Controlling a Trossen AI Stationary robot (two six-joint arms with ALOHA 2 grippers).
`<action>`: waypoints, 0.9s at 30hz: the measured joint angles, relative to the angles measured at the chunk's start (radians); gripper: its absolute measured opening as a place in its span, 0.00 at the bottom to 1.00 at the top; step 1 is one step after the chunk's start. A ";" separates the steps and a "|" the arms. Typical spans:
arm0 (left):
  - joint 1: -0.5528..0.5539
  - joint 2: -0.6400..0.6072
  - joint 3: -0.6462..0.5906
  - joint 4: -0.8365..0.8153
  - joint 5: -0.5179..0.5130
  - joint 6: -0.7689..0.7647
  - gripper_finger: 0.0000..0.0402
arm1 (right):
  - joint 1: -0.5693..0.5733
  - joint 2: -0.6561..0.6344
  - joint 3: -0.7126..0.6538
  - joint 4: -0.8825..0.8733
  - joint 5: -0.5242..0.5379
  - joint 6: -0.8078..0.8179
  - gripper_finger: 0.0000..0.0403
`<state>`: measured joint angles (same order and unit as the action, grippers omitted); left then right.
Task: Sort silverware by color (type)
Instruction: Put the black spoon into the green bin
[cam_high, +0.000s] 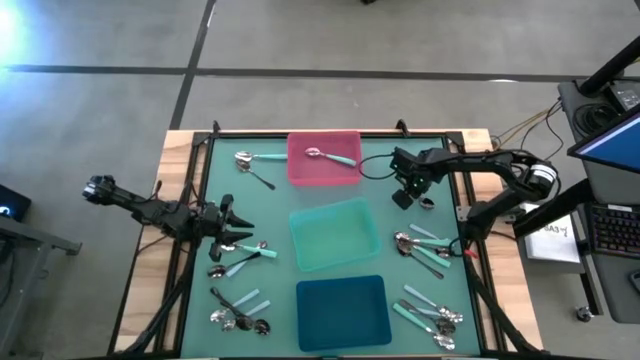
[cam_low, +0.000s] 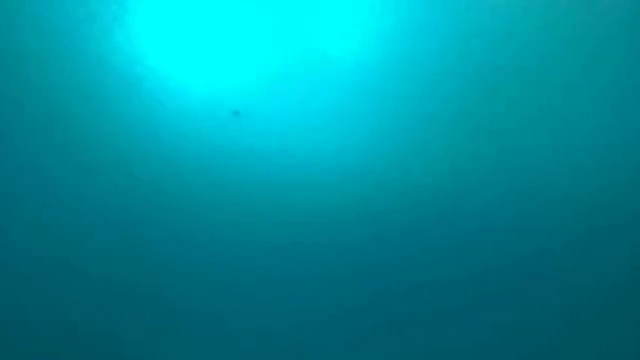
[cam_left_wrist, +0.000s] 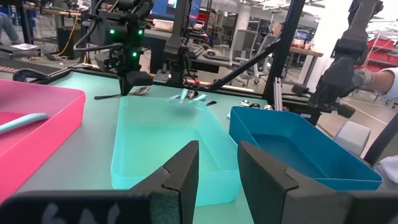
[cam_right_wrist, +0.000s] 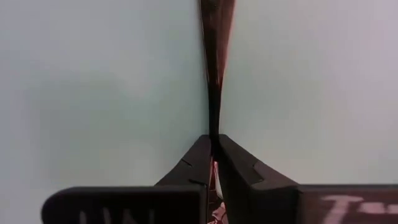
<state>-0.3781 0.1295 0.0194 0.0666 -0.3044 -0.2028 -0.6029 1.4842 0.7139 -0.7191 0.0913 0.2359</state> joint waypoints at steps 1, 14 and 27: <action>0.000 0.000 0.000 0.000 0.000 0.000 0.24 | 0.000 -0.025 0.001 0.000 0.001 0.000 0.03; 0.000 0.000 0.000 0.000 0.000 0.000 0.24 | 0.092 -0.328 0.015 0.090 -0.018 0.032 0.02; 0.000 0.000 0.000 0.000 0.000 0.000 0.24 | 0.426 -0.346 0.013 0.507 -0.155 0.007 0.02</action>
<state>-0.3780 0.1295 0.0193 0.0666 -0.3046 -0.2031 -0.1764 1.1377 0.7265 -0.2120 -0.0640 0.2427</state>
